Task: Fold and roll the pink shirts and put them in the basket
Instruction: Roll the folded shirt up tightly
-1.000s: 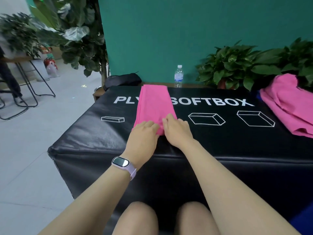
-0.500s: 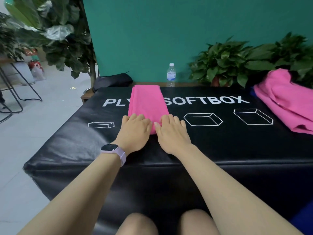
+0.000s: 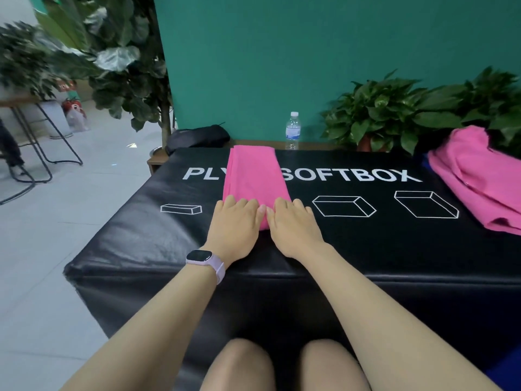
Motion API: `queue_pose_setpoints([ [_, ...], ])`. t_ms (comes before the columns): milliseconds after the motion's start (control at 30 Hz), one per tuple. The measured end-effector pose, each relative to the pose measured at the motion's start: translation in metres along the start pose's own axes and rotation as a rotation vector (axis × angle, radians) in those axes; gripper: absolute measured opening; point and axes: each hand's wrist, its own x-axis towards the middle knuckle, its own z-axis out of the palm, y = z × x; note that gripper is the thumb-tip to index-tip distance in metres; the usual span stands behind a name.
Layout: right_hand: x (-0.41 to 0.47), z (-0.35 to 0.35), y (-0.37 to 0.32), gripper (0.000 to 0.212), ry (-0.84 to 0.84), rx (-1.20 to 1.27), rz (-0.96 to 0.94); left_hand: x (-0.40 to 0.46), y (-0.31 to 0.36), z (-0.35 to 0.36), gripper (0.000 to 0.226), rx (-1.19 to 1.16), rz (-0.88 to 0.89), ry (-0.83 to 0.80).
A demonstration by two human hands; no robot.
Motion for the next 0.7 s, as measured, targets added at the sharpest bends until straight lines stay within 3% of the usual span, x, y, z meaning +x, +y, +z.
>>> queue_pose_setpoints([
  [100,-0.032,-0.006,-0.003,0.05,0.064,-0.066,-0.063,-0.034,0.01,-0.015,0.034,0.01,0.029,0.056],
  [200,-0.054,-0.015,-0.005,0.096,0.022,-0.13,-0.159,-0.057,0.019,-0.024,0.028,-0.003,0.035,0.14],
  [233,-0.058,-0.016,-0.004,0.101,0.024,-0.135,-0.164,-0.061,0.021,-0.025,0.028,-0.009,0.021,0.14],
  [333,-0.062,-0.014,-0.008,0.074,0.072,-0.102,-0.121,-0.057,0.02,-0.026,0.032,-0.032,-0.007,0.028],
  [433,-0.058,-0.011,-0.011,0.049,0.149,-0.061,-0.025,-0.04,0.015,-0.023,0.048,0.035,0.076,-0.1],
  [600,-0.061,0.002,-0.014,0.022,0.302,-0.026,-0.113,-0.032,0.005,-0.015,0.028,0.111,0.136,-0.17],
  [700,-0.053,0.004,-0.015,0.026,0.3,0.041,-0.096,-0.029,0.003,-0.018,0.03,0.125,0.157,-0.198],
])
